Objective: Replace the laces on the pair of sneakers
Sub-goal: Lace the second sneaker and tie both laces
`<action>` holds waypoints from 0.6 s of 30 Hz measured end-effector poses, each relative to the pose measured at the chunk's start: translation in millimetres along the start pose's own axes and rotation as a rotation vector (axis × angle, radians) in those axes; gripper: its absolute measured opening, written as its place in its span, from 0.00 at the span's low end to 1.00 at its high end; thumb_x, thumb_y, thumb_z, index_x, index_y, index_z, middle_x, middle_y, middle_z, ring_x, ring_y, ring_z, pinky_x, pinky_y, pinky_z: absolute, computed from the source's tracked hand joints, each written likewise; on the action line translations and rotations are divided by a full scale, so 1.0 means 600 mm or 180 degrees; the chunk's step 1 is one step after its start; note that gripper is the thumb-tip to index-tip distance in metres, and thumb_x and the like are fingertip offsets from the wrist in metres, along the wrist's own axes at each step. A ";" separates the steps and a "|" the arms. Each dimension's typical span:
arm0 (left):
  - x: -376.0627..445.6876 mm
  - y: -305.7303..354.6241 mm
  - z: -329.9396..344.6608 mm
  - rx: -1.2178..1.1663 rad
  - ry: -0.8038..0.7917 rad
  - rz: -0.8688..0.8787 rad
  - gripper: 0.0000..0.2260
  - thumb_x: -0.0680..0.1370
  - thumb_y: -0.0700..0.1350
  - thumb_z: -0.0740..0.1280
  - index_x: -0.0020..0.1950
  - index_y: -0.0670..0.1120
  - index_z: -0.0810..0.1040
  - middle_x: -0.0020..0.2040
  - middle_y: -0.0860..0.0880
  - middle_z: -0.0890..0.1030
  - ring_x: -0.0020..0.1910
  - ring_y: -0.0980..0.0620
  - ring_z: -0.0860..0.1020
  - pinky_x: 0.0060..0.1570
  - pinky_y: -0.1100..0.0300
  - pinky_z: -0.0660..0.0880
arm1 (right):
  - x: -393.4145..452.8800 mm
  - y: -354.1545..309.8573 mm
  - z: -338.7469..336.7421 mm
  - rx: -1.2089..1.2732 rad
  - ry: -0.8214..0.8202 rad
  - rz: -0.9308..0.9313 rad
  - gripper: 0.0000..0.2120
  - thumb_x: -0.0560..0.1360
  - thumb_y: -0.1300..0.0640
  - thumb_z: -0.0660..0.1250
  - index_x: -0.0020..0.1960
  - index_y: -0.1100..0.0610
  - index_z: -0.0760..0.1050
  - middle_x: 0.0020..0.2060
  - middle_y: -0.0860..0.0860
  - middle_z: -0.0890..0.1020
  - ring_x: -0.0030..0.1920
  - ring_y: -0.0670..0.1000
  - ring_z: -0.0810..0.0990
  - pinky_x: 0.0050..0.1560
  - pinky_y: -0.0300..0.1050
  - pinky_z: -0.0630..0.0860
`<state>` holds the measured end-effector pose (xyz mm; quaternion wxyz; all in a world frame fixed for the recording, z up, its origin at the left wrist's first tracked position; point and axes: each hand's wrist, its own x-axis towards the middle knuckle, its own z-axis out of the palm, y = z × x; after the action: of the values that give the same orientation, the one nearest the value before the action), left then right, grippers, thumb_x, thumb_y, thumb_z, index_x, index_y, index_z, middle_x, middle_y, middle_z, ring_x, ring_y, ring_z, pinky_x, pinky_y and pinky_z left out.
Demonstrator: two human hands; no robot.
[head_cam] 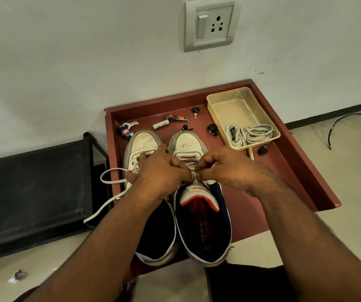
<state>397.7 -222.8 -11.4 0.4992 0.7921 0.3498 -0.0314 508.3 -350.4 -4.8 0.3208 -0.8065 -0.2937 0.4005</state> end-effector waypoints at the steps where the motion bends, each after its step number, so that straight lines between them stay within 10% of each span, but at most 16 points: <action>1: 0.001 -0.002 0.000 -0.0058 -0.0007 -0.0033 0.08 0.58 0.48 0.78 0.32 0.60 0.85 0.78 0.44 0.62 0.79 0.52 0.51 0.76 0.43 0.49 | 0.000 -0.003 0.001 0.0043 -0.0023 0.0002 0.02 0.71 0.61 0.73 0.43 0.55 0.84 0.38 0.49 0.85 0.35 0.44 0.79 0.37 0.40 0.75; 5: 0.004 -0.009 0.000 -0.0062 0.0105 -0.0059 0.08 0.57 0.55 0.77 0.35 0.62 0.85 0.73 0.47 0.71 0.79 0.47 0.52 0.75 0.39 0.49 | -0.003 -0.004 -0.004 0.0209 0.0079 -0.0005 0.02 0.70 0.61 0.75 0.40 0.58 0.83 0.27 0.44 0.81 0.27 0.37 0.75 0.32 0.33 0.69; 8: -0.010 0.013 -0.011 0.0674 0.0162 -0.0050 0.13 0.65 0.58 0.77 0.48 0.66 0.82 0.79 0.50 0.59 0.79 0.43 0.45 0.74 0.36 0.44 | -0.012 -0.005 -0.018 0.0391 0.0376 -0.0057 0.02 0.69 0.61 0.76 0.39 0.58 0.83 0.30 0.47 0.82 0.31 0.39 0.78 0.36 0.35 0.74; 11: -0.021 0.035 -0.027 0.0168 -0.0127 0.0508 0.11 0.71 0.50 0.77 0.51 0.61 0.84 0.77 0.54 0.64 0.77 0.55 0.58 0.73 0.50 0.52 | -0.027 -0.013 -0.034 0.1153 0.0517 -0.0161 0.06 0.67 0.60 0.76 0.40 0.62 0.83 0.30 0.54 0.77 0.26 0.44 0.68 0.26 0.36 0.64; 15: -0.032 0.048 -0.036 -0.0539 -0.0407 0.0626 0.04 0.73 0.43 0.75 0.45 0.44 0.85 0.47 0.50 0.85 0.44 0.55 0.83 0.50 0.57 0.80 | -0.035 -0.013 -0.042 0.1425 0.0290 -0.0053 0.20 0.59 0.50 0.77 0.45 0.62 0.82 0.35 0.57 0.76 0.30 0.47 0.69 0.27 0.39 0.65; 18: -0.033 0.053 -0.039 -0.1457 -0.0462 0.0158 0.06 0.76 0.39 0.71 0.46 0.36 0.78 0.40 0.44 0.85 0.25 0.51 0.77 0.25 0.63 0.68 | -0.039 -0.012 -0.036 0.1024 -0.0155 0.0357 0.19 0.62 0.52 0.79 0.50 0.55 0.79 0.37 0.51 0.79 0.35 0.47 0.76 0.34 0.44 0.72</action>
<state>394.5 -222.3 32.3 0.6902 0.6623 0.2914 0.0042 512.8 -368.9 21.3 0.4157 -0.7500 -0.1881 0.4790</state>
